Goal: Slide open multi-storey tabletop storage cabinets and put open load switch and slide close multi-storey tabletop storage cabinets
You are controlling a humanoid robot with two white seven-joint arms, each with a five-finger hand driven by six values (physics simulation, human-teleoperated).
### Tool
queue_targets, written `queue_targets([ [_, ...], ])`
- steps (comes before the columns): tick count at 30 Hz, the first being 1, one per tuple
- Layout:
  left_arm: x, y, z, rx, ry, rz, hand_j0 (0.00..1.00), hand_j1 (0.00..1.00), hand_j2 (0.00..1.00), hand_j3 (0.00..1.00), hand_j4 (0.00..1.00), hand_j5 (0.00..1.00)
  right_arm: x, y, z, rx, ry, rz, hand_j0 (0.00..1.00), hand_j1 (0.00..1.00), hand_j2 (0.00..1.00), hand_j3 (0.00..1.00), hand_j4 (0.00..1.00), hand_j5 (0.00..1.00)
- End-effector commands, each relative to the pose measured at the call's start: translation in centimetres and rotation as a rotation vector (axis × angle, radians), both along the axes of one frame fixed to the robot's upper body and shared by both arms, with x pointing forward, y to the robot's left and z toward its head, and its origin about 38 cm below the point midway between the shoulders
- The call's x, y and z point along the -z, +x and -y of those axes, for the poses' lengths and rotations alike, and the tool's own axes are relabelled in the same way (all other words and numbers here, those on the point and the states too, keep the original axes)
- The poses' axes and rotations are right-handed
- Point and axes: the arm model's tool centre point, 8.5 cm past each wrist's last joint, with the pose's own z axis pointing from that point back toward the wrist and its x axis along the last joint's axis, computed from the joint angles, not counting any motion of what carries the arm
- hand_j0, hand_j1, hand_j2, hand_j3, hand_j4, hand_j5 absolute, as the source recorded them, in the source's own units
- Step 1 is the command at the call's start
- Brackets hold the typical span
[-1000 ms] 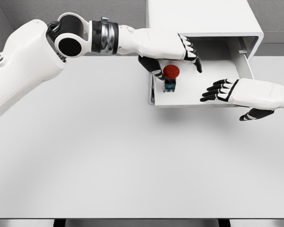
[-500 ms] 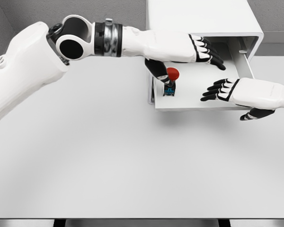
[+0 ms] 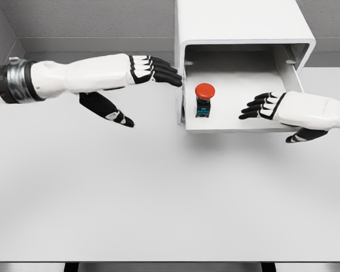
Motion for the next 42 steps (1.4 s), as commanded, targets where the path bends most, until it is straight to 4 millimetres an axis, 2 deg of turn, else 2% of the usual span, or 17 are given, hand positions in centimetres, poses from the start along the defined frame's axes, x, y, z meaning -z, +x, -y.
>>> queue_targets([
  [1,-2.1,-0.4,-2.5,-0.044,-0.025,0.017,1.0,1.0,1.0,1.0,1.0,1.0,-0.1,0.1,-0.2,-0.001,0.02,0.001,0.99,0.99,0.99,0.99,0.99,0.99],
  [6,3.0,-0.2,-5.1,-0.127,-0.047,-0.11,1.0,1.0,1.0,1.0,1.0,1.0,-0.1,0.2,-0.3,0.0,0.023,0.002,0.86,0.86,0.86,0.86,0.86,0.86],
  [10,7.7,0.7,-7.7,-0.228,-0.034,-0.234,1.0,1.0,1.0,1.0,1.0,1.0,0.0,0.3,-0.3,0.003,0.027,0.001,0.86,0.86,0.86,0.86,0.86,0.86],
  [13,9.3,0.5,-7.8,-0.238,-0.028,-0.268,1.0,1.0,1.0,1.0,1.0,1.0,-0.1,0.5,-0.6,0.0,0.039,0.007,0.86,0.86,0.86,0.86,0.86,0.86],
  [15,10.7,0.8,-8.6,-0.271,-0.029,-0.304,1.0,1.0,1.0,1.0,1.0,1.0,0.0,0.5,-0.6,0.0,0.039,0.005,0.86,0.86,0.86,0.86,0.86,0.86],
  [24,12.8,0.5,-9.0,-0.294,-0.025,-0.352,1.0,1.0,1.0,1.0,1.0,1.0,0.4,1.2,-1.0,0.006,0.062,0.001,0.86,0.86,0.86,0.86,0.86,0.86],
  [31,12.7,0.7,-9.6,-0.31,-0.023,-0.347,1.0,1.0,1.0,1.0,1.0,1.0,0.6,2.1,-0.5,0.035,0.071,0.0,0.86,0.86,0.86,0.86,0.86,0.86],
  [42,12.9,0.6,-9.6,-0.309,-0.022,-0.352,1.0,1.0,1.0,1.0,1.0,1.0,1.4,3.3,-1.1,0.045,0.101,-0.013,0.86,0.86,0.86,0.86,0.86,0.86],
])
